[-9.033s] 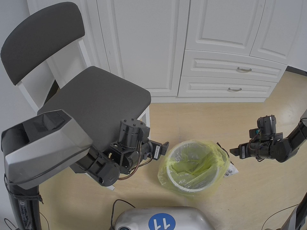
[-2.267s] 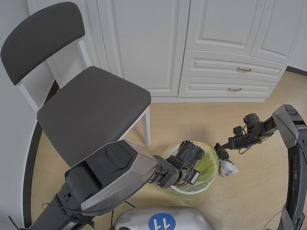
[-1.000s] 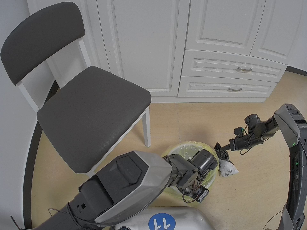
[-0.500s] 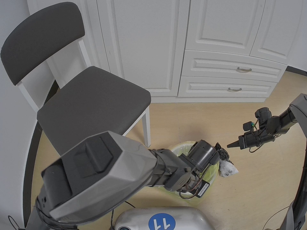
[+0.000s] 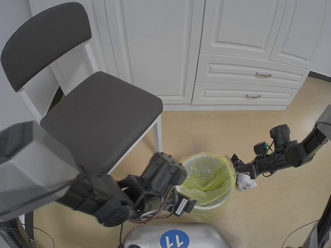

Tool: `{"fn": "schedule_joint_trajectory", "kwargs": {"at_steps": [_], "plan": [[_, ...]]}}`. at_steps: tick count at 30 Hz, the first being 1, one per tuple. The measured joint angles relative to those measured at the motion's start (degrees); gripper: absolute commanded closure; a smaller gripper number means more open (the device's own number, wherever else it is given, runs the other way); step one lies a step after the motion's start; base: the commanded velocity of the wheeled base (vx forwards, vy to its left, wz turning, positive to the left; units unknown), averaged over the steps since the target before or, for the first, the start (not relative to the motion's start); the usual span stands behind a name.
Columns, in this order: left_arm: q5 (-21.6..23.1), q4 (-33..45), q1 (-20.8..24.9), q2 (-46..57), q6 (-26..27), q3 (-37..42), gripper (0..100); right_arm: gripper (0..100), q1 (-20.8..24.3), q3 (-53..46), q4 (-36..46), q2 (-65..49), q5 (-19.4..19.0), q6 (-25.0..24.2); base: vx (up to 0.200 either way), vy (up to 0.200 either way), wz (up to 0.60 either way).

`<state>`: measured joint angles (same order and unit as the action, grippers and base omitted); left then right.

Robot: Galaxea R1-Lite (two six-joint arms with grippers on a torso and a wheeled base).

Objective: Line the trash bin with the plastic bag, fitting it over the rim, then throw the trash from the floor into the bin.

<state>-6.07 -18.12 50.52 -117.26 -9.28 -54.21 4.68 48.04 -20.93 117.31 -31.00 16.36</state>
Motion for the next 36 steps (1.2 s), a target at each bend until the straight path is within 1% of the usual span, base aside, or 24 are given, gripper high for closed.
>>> {"fn": "schedule_joint_trajectory", "kwargs": {"at_steps": [1,3,6,10,14,19,26,36], "plan": [[-0.1,-2.0,-0.4,2.4,0.0,2.9,0,0,1.1,-1.3,-2.0,-0.1,1.1,0.4,0.0,0.0,0.0],[-0.4,-5.7,-1.2,7.6,-0.1,8.4,0,0,3.0,-3.8,-6.5,0.0,3.1,1.9,0.0,0.0,0.0],[-0.7,-9.7,-2.3,15.1,-0.2,14.7,0,0,5.3,-6.8,-12.6,0.7,5.4,4.5,0.0,0.0,0.0],[-1.0,-13.1,-3.6,26.2,-0.2,21.5,0,0,7.4,-9.8,-18.9,2.6,7.7,9.0,0.0,0.0,0.0],[-1.2,-15.4,-4.7,37.0,-0.2,27.8,0,0,9.2,-11.4,-22.9,5.4,9.4,14.2,0.0,0.0,0.0],[-1.2,-17.7,-6.4,46.5,-0.3,34.8,0,0,10.8,-12.2,-25.4,10.0,10.6,20.2,0.0,0.0,0.0],[-0.9,-18.6,-9.4,52.7,-0.2,37.8,0,0,12.3,-9.1,-25.8,16.4,11.0,21.6,0.0,0.0,0.0],[-0.9,-18.6,-10.4,55.2,-0.1,38.2,0,0,12.8,-6.7,-24.6,19.8,11.0,21.6,0.0,0.0,0.0]]}}
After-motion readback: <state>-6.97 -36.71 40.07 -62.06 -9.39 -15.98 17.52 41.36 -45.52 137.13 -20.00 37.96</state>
